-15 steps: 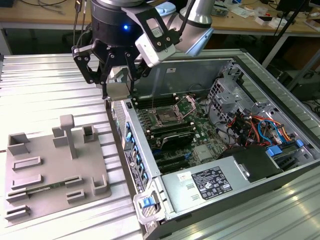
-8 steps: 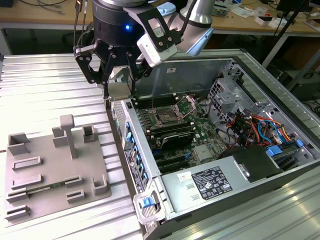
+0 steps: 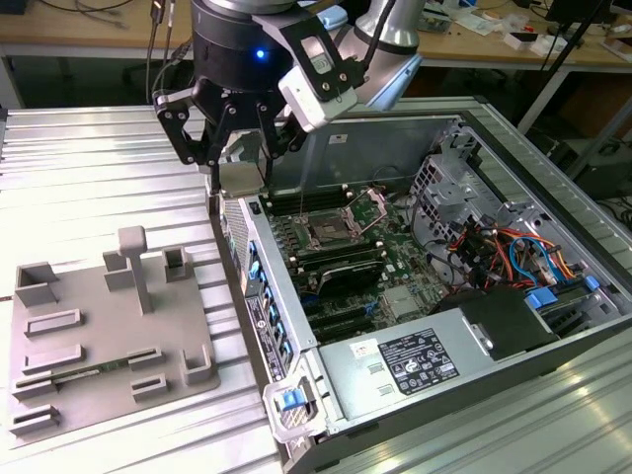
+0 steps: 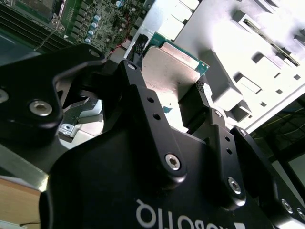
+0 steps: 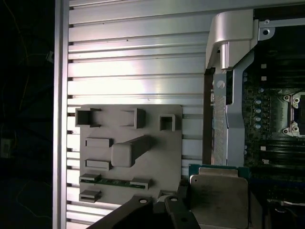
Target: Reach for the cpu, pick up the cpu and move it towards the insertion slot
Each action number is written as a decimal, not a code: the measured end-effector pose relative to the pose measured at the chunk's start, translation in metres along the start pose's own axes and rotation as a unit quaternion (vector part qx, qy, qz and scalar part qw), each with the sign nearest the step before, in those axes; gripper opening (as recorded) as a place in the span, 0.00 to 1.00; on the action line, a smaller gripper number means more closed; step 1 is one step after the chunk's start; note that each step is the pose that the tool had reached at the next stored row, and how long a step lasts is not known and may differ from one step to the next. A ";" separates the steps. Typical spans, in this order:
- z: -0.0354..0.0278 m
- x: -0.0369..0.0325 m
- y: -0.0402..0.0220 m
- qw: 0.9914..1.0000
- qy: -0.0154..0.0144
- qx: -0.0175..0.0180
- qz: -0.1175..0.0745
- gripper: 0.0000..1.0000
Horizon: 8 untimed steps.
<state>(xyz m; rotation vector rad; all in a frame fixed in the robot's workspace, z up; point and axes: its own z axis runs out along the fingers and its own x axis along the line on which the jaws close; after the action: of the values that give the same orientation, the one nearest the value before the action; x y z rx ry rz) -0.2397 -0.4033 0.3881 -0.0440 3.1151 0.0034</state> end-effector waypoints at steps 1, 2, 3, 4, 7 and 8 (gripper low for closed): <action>0.0000 -0.0013 0.0000 1.000 0.000 0.000 0.000 0.55; 0.0000 -0.0026 -0.0001 1.000 0.000 0.000 0.000 0.55; 0.0001 -0.0058 -0.0002 1.000 0.000 0.000 0.000 0.55; 0.0001 -0.0070 -0.0002 1.000 0.000 0.000 0.000 0.55; 0.0002 -0.0097 -0.0003 1.000 0.000 0.000 0.000 0.55; 0.0003 -0.0104 -0.0003 1.000 0.000 0.000 0.000 0.55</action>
<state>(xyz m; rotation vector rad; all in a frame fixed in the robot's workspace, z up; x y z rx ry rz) -0.2292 -0.4033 0.3881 -0.0440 3.1151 0.0032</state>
